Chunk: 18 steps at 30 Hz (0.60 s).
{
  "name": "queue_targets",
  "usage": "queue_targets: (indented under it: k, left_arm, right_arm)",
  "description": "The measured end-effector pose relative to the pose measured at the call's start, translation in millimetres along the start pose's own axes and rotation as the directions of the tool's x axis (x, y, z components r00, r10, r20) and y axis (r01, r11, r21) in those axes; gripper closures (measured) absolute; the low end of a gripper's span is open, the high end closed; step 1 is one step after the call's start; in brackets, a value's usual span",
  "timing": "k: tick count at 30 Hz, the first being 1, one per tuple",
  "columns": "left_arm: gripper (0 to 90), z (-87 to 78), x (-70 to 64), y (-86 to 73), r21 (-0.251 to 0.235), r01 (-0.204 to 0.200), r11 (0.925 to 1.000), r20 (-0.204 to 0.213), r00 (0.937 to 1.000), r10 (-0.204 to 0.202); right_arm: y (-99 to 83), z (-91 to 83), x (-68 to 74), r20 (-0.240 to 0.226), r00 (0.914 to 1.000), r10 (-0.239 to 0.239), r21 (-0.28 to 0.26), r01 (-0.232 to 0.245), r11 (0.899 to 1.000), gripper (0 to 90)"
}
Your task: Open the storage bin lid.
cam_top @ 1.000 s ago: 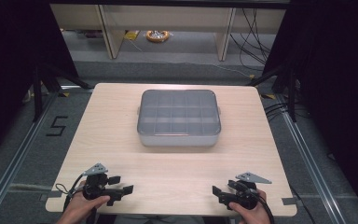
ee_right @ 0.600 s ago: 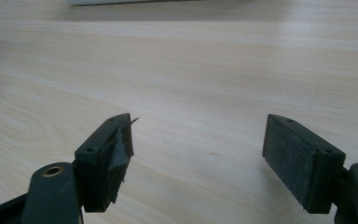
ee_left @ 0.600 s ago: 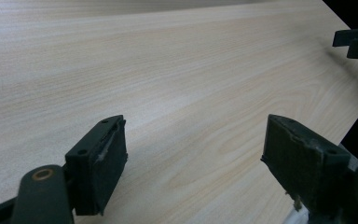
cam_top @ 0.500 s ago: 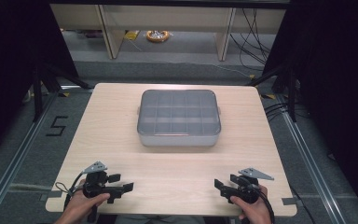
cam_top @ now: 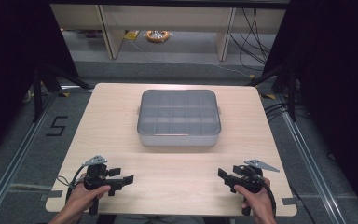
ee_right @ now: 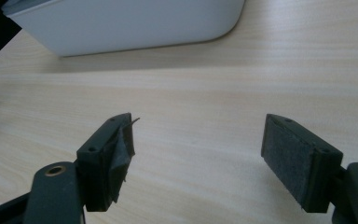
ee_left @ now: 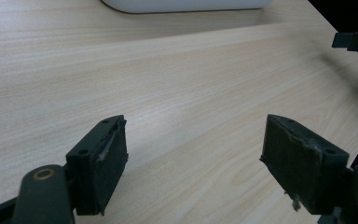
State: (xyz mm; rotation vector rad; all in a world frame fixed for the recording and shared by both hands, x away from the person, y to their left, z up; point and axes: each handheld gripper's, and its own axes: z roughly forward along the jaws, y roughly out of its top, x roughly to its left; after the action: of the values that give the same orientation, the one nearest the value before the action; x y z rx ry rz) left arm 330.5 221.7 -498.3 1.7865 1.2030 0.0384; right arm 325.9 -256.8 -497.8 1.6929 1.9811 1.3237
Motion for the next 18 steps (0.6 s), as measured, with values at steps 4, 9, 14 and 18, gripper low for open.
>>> queue_targets:
  k: [4,9,14,18]
  left_arm:
    - [21.7,-1.1,4.1,6.5,-0.017,0.016,0.9997,-0.004,0.9999,-0.016]
    - [22.4,-3.8,11.3,22.7,-0.061,0.02,0.9979,-0.032,0.9993,-0.022]
    - [22.4,0.3,15.8,33.5,-0.073,0.03,0.9969,-0.035,0.9989,-0.033]
    - [22.5,4.0,18.3,35.0,-0.058,0.058,0.9967,-0.025,0.9979,-0.059]
  right_arm:
    - [5.1,0.2,-2.5,-0.001,1.0,-0.006,-0.002,0.006,1.0,26.1]
    - [12.5,7.8,-7.2,-0.042,0.9929,0.111,0.002,-0.111,0.994,26.0]
    - [21.5,11.5,-13.3,-0.038,0.9953,0.089,-0.024,-0.09,0.996,26.1]
    - [29.2,11.4,-14.7,-0.058,0.9879,0.144,-0.017,-0.145,0.989,26.1]
